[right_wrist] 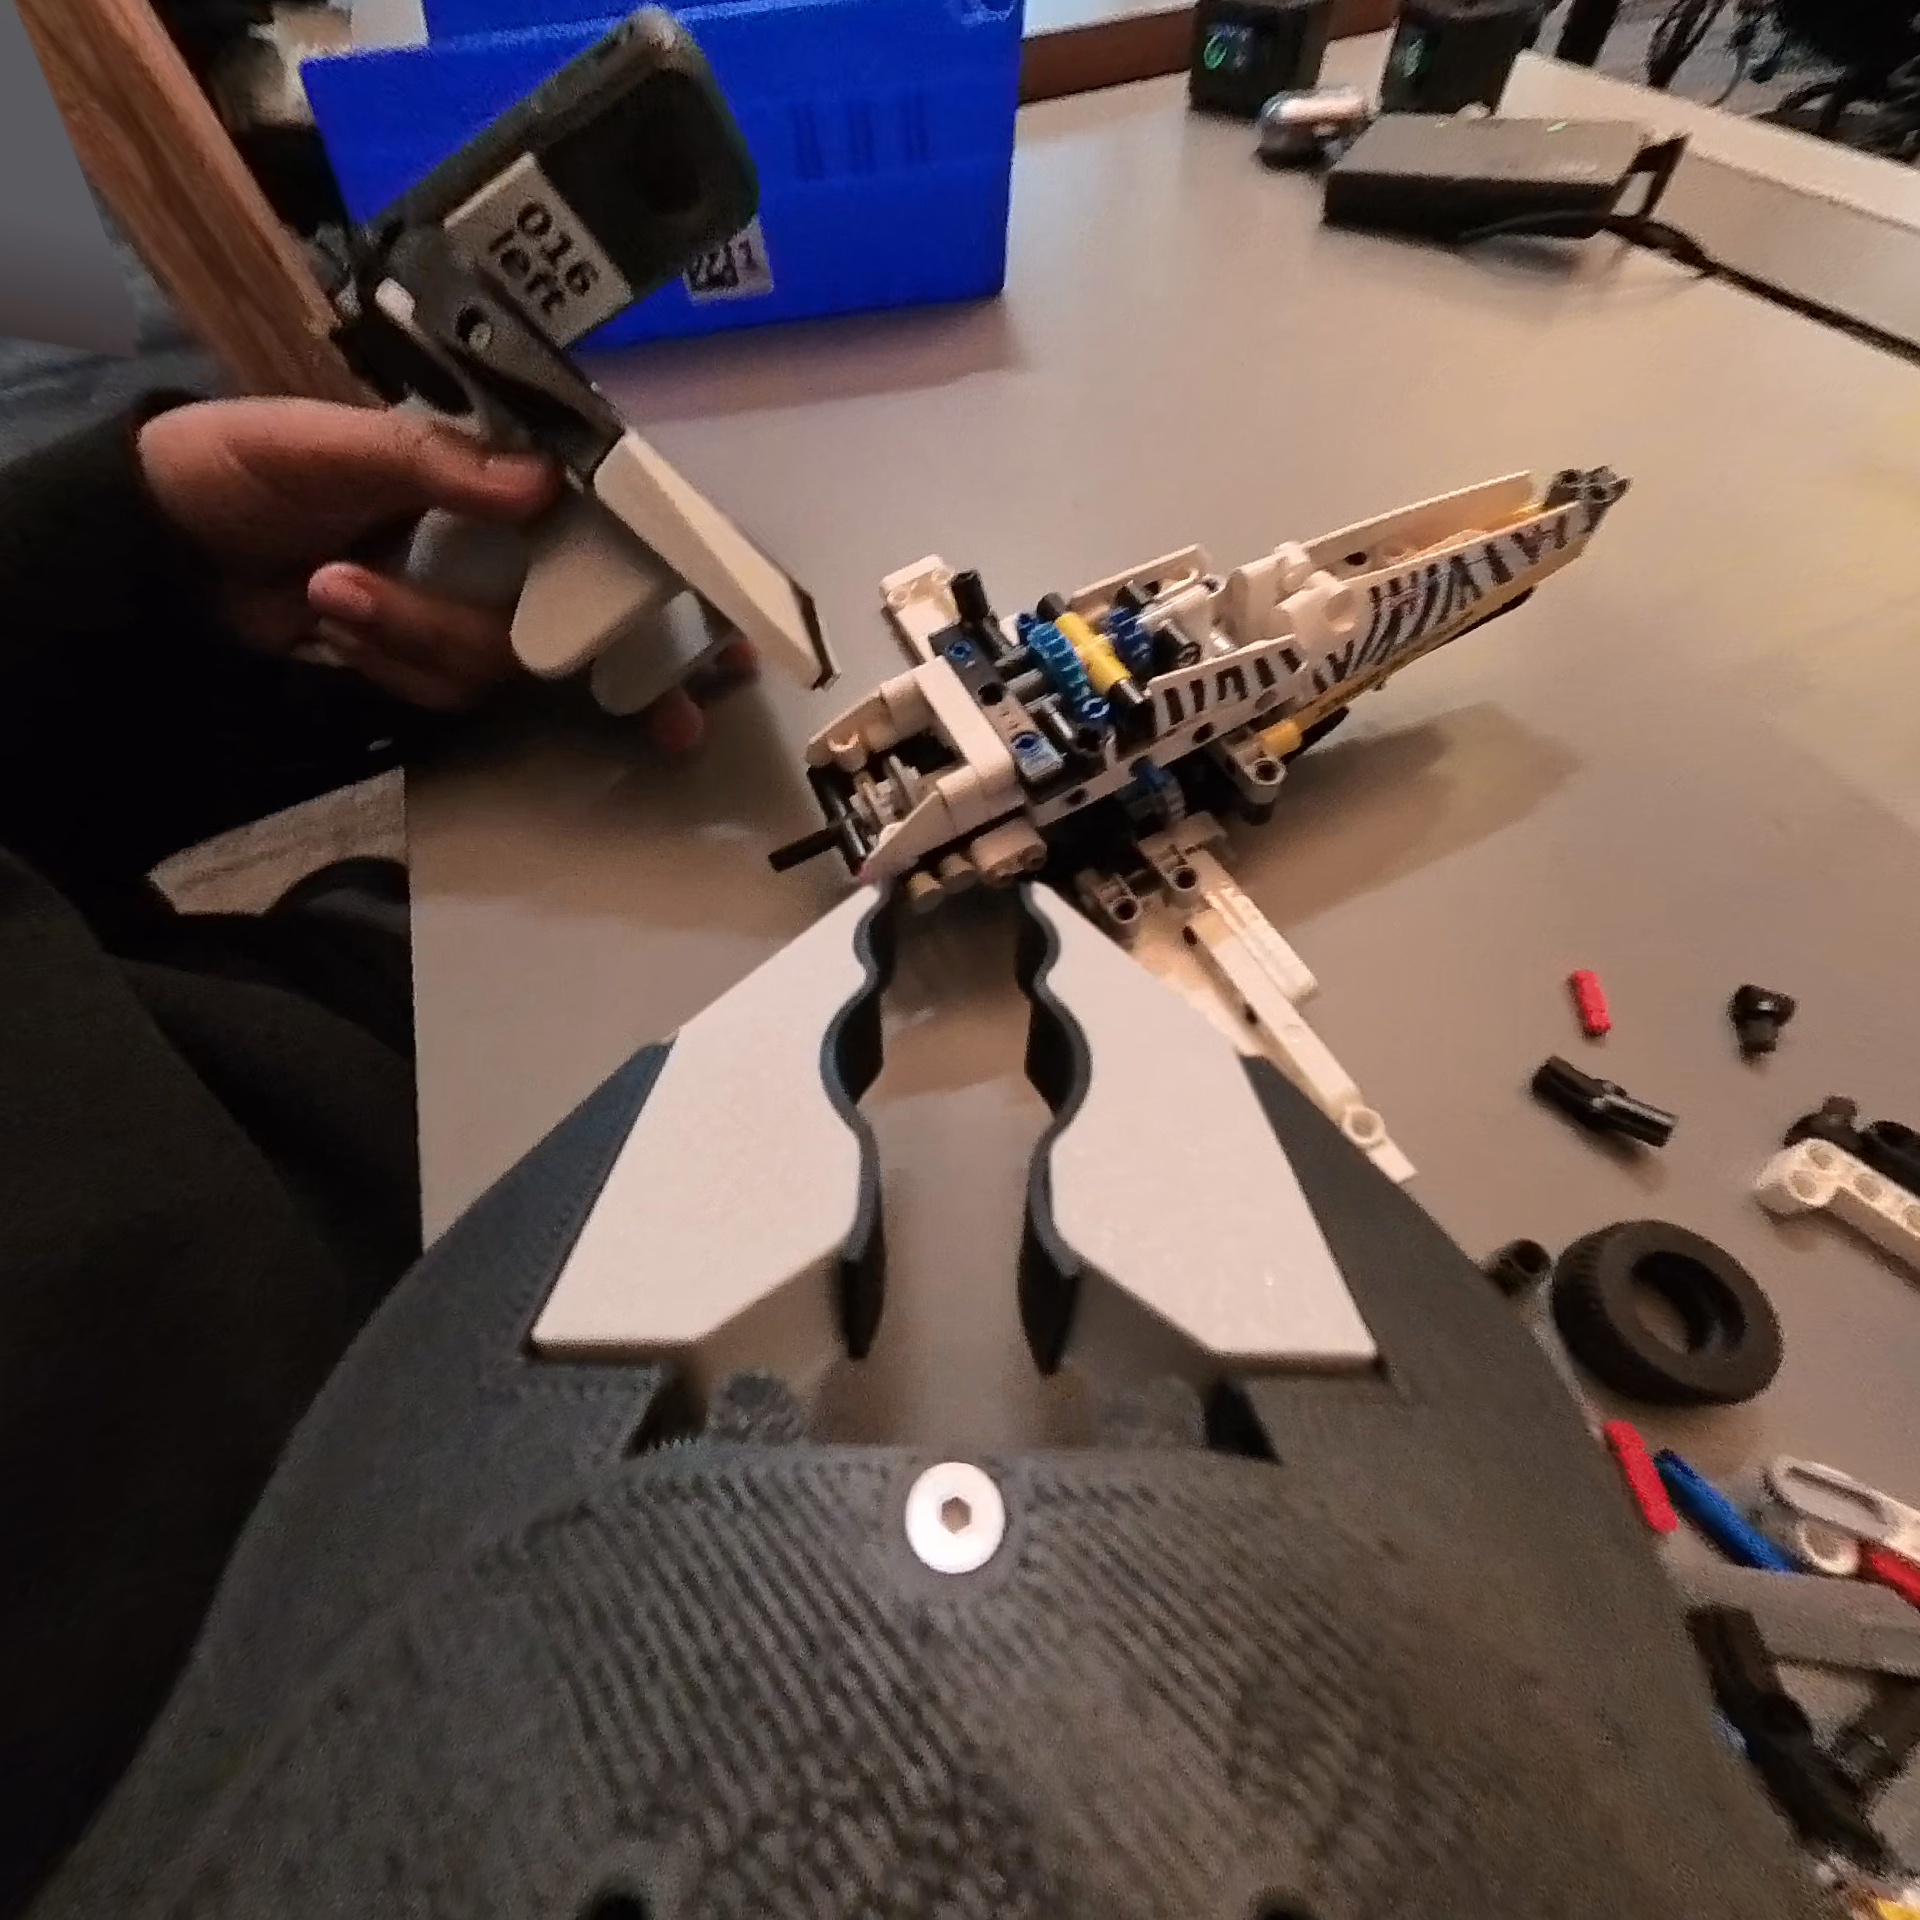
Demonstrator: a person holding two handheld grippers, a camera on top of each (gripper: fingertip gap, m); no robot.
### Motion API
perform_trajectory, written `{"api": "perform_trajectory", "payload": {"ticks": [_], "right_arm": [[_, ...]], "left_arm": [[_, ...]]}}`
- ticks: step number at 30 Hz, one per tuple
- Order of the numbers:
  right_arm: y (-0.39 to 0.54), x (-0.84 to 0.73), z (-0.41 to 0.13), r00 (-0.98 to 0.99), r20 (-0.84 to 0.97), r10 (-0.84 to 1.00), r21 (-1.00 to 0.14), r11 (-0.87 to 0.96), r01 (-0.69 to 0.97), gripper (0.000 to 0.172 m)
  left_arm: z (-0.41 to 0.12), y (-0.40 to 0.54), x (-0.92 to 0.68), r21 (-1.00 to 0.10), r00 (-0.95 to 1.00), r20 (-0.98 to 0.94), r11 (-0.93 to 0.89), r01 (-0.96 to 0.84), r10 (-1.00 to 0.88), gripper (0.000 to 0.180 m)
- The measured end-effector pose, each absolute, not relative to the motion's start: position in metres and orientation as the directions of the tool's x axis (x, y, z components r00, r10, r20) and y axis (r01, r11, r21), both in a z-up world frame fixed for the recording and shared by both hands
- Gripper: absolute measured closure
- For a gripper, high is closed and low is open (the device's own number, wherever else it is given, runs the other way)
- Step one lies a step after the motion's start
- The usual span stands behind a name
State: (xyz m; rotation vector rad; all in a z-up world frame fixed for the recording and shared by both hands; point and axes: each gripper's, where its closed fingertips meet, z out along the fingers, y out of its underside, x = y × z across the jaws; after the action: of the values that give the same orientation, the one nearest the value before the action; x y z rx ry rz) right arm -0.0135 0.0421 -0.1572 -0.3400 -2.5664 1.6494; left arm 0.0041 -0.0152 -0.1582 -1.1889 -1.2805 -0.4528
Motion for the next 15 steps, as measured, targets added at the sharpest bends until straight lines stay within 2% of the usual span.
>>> {"api": "perform_trajectory", "payload": {"ticks": [5, 7, 11, 15], "right_arm": [[0.039, -0.009, -0.167, -0.975, -0.132, 0.177, -0.87, 0.45, 0.2, 0.155], [0.038, -0.01, -0.166, -0.955, -0.24, 0.174, -0.857, 0.425, 0.293, 0.156], [0.036, -0.009, -0.145, -0.824, -0.561, 0.087, -0.784, 0.264, 0.562, 0.149], [0.043, -0.016, -0.145, -0.737, -0.671, 0.08, -0.712, 0.21, 0.67, 0.154]], "left_arm": [[-0.16, -0.009, 0.006, -0.4, 0.299, 0.903, 0.352, 0.846, 0.307, 0.177], [-0.162, -0.007, 0.006, -0.389, 0.293, 0.908, 0.341, 0.856, 0.3, 0.178], [-0.162, -0.006, 0.005, -0.387, 0.293, 0.908, 0.334, 0.859, 0.3, 0.177], [-0.163, -0.006, 0.003, -0.387, 0.292, 0.909, 0.336, 0.859, 0.298, 0.177]]}}
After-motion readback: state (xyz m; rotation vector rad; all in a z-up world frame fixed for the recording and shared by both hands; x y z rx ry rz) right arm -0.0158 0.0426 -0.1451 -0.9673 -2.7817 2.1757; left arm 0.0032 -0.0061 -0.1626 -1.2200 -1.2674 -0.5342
